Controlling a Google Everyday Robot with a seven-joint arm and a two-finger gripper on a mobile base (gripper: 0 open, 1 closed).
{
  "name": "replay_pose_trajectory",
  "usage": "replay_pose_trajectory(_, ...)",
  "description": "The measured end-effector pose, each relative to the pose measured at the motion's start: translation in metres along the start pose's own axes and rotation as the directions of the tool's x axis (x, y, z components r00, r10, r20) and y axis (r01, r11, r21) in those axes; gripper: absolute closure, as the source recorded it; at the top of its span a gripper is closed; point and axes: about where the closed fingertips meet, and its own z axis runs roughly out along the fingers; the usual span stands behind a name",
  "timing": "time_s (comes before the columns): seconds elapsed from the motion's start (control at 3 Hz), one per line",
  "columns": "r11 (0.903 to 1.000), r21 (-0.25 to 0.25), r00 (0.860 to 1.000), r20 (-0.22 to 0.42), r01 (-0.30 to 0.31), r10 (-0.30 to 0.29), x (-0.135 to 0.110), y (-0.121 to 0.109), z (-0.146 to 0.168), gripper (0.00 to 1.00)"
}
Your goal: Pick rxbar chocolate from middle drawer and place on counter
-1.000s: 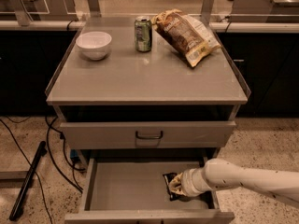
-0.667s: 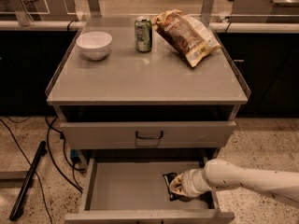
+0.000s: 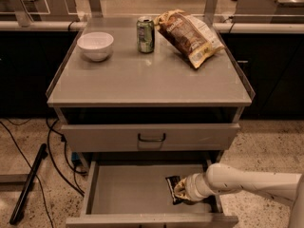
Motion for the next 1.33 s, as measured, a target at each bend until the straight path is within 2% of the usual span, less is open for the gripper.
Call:
replay_pose_trajectory(0.67,1.0000,-0.009,1.000,-0.017,-0.004,0.004,0.002,-0.002,0.004,0.28)
replay_pose_trajectory(1.0,0.9999,-0.011,1.000,-0.024,0.006,-0.006,-0.007,-0.005,-0.002,0.03)
replay_pose_trajectory(1.33,0.9996,-0.005,0.999,-0.042,0.027,-0.027,-0.029,-0.015,-0.021,0.00)
